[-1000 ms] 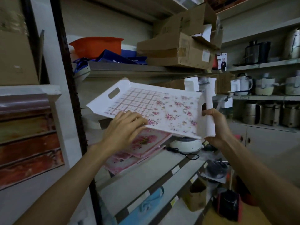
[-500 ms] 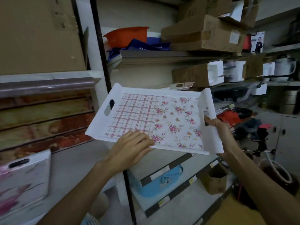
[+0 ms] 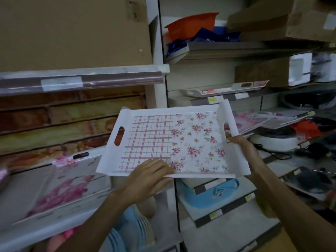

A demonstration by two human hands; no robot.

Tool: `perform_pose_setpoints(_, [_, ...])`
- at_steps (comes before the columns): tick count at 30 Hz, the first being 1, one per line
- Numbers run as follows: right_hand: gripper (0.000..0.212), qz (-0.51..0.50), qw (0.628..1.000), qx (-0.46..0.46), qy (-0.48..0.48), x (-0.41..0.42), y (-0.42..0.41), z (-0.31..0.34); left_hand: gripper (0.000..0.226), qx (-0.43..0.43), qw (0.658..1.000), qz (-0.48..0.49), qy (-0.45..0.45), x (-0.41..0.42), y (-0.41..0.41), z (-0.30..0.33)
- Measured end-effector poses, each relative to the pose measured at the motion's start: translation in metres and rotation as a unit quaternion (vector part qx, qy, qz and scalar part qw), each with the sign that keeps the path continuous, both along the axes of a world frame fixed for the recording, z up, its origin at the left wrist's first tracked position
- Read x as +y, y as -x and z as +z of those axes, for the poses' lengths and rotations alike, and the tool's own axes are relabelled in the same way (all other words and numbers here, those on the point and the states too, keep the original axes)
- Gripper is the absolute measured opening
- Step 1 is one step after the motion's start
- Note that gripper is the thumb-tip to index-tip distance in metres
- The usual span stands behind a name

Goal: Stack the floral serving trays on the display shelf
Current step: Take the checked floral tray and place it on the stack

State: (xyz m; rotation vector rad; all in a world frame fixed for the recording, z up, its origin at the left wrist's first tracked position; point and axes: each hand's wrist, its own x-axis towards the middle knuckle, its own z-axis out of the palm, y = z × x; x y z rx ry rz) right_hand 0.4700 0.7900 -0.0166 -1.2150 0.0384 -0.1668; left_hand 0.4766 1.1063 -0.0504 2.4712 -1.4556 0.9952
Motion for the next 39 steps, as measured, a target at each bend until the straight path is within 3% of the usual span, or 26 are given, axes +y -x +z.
perform_pose_setpoints(5, [0.044,0.024,1.000,-0.001,-0.016,0.081,-0.024,-0.010,0.022,0.029,0.998,0.053,0.012,0.086,-0.004,-0.007])
perform_pose_setpoints(9, [0.029,0.068,0.995,-0.006,-0.067,0.153,-0.040,-0.015,0.025,0.009,0.986,0.138,0.097,0.155,-0.014,-0.012])
perform_pose_setpoints(14, [0.037,0.116,0.984,-0.014,-0.131,0.235,-0.060,-0.025,0.047,0.047,0.916,0.282,0.280,0.221,-0.028,-0.021])
perform_pose_setpoints(16, [0.041,0.126,0.980,-0.020,-0.153,0.265,-0.064,-0.032,0.067,0.114,0.858,0.314,0.389,0.240,-0.033,-0.026])
perform_pose_setpoints(18, [0.040,0.130,0.976,-0.026,-0.173,0.293,-0.066,-0.039,0.079,0.206,0.771,0.313,0.515,0.256,-0.036,-0.027])
perform_pose_setpoints(20, [0.039,0.136,0.973,-0.022,-0.186,0.317,-0.066,-0.047,0.078,0.336,0.645,0.231,0.647,0.266,-0.037,-0.024])
perform_pose_setpoints(22, [0.040,0.148,0.970,-0.019,-0.192,0.339,-0.062,-0.052,0.052,0.426,0.524,0.095,0.731,0.264,-0.033,-0.014])
perform_pose_setpoints(24, [0.041,0.153,0.968,-0.010,-0.198,0.357,-0.061,-0.057,0.028,0.416,0.478,0.043,0.772,0.263,-0.034,-0.007])
perform_pose_setpoints(26, [0.041,0.164,0.966,-0.002,-0.201,0.373,-0.060,-0.061,0.029,0.387,0.445,0.037,0.807,0.265,-0.043,-0.005])
perform_pose_setpoints(29, [0.041,0.176,0.967,0.007,-0.183,0.394,-0.061,-0.068,0.032,0.326,0.424,0.085,0.841,0.273,-0.057,-0.006])
perform_pose_setpoints(36, [0.034,0.229,0.961,0.021,-0.154,0.413,-0.073,-0.067,0.024,0.255,0.441,0.140,0.849,0.302,-0.062,-0.006])
perform_pose_setpoints(39, [0.043,0.239,0.963,0.025,-0.123,0.405,-0.082,-0.063,0.025,0.236,0.484,0.189,0.821,0.327,-0.063,-0.011])
